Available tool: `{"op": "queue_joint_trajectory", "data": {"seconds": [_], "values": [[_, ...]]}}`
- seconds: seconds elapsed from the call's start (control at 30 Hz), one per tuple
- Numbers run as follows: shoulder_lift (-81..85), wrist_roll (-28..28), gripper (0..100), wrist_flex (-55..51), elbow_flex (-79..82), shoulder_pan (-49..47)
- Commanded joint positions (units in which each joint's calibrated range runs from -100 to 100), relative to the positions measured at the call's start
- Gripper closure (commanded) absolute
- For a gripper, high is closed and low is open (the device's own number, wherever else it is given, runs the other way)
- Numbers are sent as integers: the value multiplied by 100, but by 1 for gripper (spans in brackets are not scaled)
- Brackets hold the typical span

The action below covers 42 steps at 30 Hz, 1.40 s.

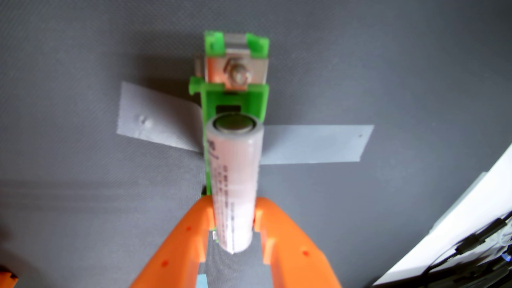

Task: Insert Battery

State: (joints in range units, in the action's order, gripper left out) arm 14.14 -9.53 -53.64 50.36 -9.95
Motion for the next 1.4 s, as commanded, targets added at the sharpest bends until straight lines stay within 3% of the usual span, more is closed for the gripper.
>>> {"op": "queue_joint_trajectory", "data": {"seconds": [0.0, 1.2, 1.37], "values": [[32, -15, 98, -30, -34, -20], [82, 31, 98, 55, 173, -232], [82, 206, 98, 63, 119, 358]]}}
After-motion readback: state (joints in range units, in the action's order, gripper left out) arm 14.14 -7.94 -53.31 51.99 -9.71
